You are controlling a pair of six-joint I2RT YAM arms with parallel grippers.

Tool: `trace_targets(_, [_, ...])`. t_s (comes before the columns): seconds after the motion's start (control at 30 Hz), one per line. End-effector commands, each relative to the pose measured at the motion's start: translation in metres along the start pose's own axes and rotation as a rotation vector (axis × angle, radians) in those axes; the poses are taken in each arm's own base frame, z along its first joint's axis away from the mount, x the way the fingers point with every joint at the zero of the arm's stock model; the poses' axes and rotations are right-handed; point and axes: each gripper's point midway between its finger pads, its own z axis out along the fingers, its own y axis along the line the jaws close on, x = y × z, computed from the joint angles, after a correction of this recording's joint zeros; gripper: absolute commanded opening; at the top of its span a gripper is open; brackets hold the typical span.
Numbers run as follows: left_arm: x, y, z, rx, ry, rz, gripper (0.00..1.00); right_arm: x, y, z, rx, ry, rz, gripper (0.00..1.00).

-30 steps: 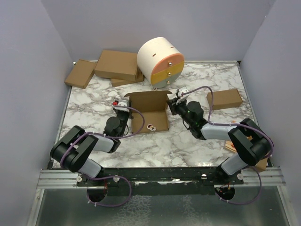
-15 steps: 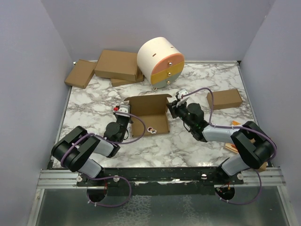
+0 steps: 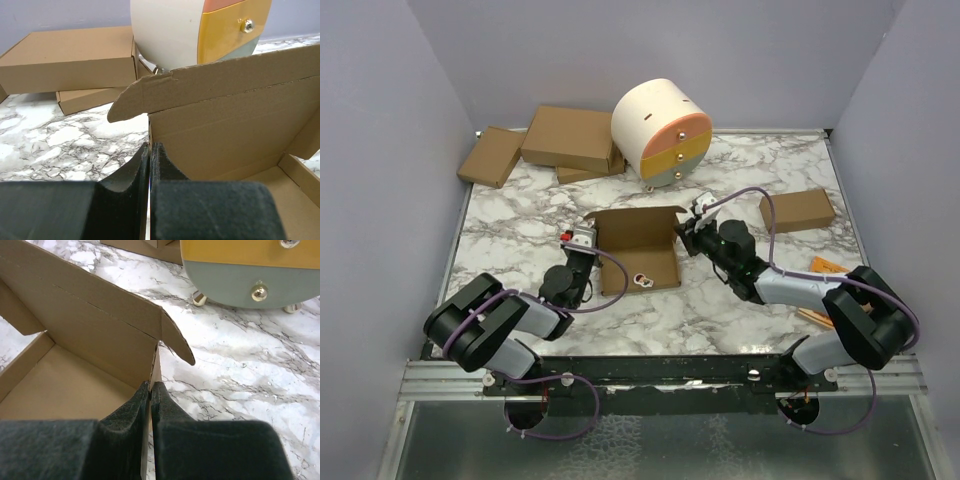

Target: Fold the paper box

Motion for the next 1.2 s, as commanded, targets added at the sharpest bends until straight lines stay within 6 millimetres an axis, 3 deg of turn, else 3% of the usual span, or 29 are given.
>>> trace_targets(0.0, [-0.011, -0.02, -0.003, 0.082, -0.039, -0.005, 0.0, 0.007, 0.025, -0.005, -0.103, 0.055, -0.038, 0.05])
trace_targets(0.3, [-0.008, -0.023, -0.004, 0.108, -0.031, 0.052, 0.0, -0.034, 0.004, 0.005, 0.007, -0.05, -0.123, 0.12])
trace_targets(0.6, [-0.008, -0.022, -0.006, 0.116, -0.027, 0.075, 0.0, -0.038, -0.021, 0.014, 0.096, -0.037, -0.121, 0.19])
trace_targets(0.87, [-0.007, -0.024, -0.005, 0.13, -0.023, 0.092, 0.0, -0.047, -0.028, 0.016, 0.093, -0.061, -0.132, 0.21])
trace_targets(1.17, [-0.011, -0.021, -0.002, 0.107, -0.022, 0.09, 0.0, -0.044, -0.021, 0.017, 0.043, -0.031, -0.147, 0.03])
